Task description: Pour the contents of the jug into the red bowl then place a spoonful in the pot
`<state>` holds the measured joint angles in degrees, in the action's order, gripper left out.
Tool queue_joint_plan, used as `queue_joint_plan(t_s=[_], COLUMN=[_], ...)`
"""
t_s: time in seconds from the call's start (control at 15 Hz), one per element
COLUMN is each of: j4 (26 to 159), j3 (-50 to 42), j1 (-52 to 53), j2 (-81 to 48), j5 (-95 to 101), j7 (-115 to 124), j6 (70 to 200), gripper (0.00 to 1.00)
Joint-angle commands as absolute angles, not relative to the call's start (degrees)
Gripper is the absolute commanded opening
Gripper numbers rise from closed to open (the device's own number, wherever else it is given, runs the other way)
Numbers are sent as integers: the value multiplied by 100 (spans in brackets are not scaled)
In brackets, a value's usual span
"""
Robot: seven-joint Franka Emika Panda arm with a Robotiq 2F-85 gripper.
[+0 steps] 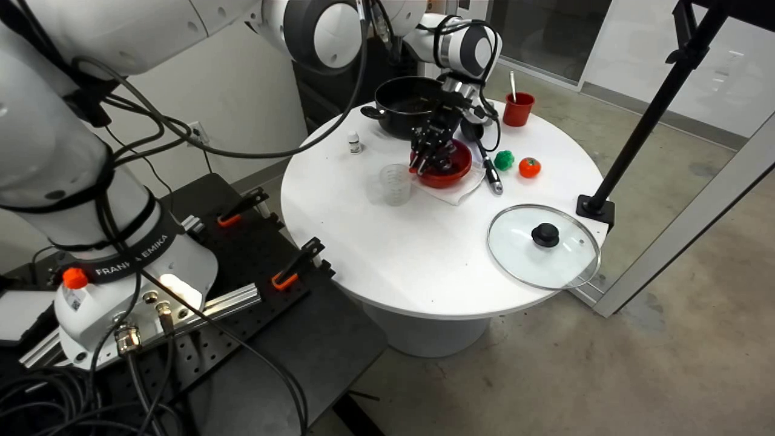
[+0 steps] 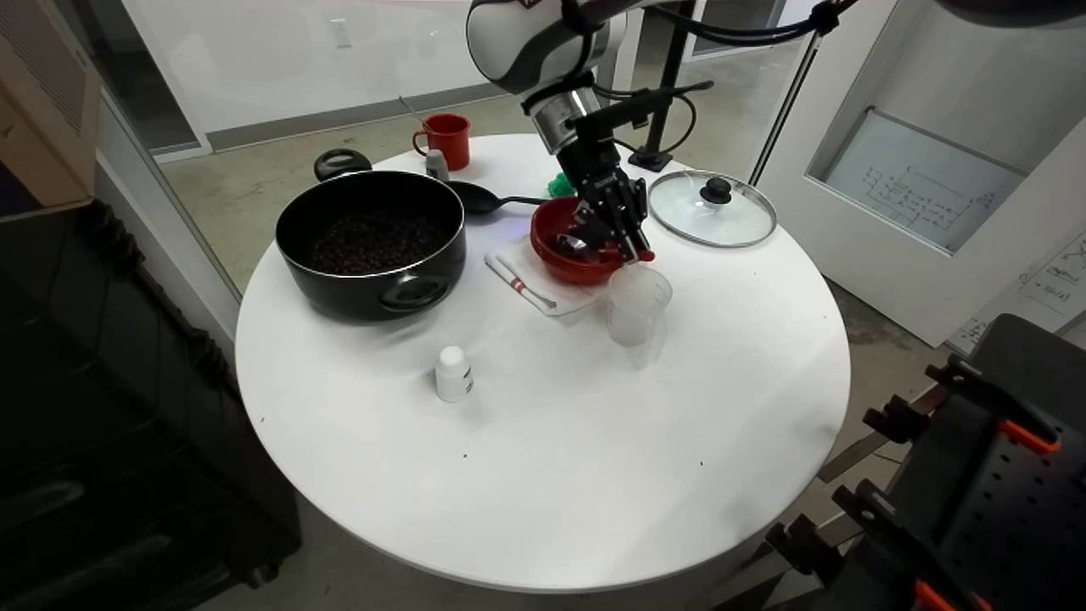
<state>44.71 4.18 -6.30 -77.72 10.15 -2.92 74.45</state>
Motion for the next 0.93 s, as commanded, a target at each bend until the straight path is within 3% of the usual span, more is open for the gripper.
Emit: queue_joint_plan(t_s=[0.0, 0.87], j4=[4975, 7202], j3=[584, 706], j1=[-706, -859], j2=[-7444, -6006], j5=[941, 965], j7=[-453, -411], j6=[7787, 8974], gripper=[5, 5])
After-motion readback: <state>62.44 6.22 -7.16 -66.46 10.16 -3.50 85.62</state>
